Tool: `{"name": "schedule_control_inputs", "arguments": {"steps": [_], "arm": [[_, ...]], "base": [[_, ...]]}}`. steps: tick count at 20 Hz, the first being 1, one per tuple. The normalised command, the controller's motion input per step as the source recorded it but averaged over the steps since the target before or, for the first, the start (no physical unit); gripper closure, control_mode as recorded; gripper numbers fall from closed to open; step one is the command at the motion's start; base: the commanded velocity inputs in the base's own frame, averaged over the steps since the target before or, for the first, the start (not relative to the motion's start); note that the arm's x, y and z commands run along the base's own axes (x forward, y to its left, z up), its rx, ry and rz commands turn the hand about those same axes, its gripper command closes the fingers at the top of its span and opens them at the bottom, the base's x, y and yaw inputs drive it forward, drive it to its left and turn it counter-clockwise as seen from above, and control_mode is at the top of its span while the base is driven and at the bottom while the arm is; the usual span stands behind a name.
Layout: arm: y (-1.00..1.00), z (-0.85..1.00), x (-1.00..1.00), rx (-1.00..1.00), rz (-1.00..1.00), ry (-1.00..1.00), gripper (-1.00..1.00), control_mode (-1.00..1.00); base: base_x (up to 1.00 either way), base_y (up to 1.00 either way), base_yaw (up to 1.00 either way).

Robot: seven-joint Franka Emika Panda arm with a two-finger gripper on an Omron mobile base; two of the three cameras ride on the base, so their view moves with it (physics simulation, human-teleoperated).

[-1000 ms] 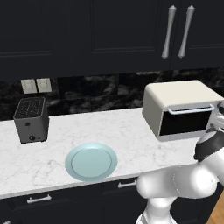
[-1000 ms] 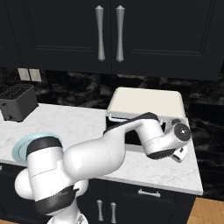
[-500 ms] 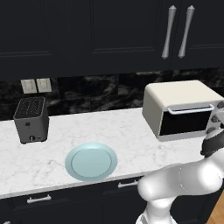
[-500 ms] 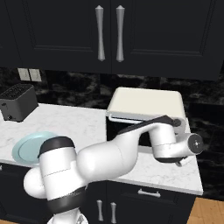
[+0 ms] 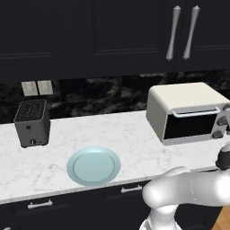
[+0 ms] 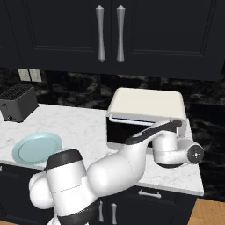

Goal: Pick up the kebab skewer and baguette bread, and place them inside the toaster oven. Close the toaster oven door and start by setting the timer.

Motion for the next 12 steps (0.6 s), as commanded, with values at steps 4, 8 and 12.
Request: {"name": "schedule_control_inputs", "arguments": {"steps": [4, 8, 12], "arm": [[-0.06, -0.14, 0.0, 0.15, -0.23, -0.02, -1.0, -1.0], [-0.02, -0.07, 0.0, 0.16, -0.18, -0.05, -1.0, -1.0], [0.04, 0.0, 0.15, 0.16, -0.13, -0.07, -1.0, -1.0]], "base": [[0.0, 0.0, 0.0], [0.0, 0.0, 0.0], [0.0, 0.0, 0.0]]}}
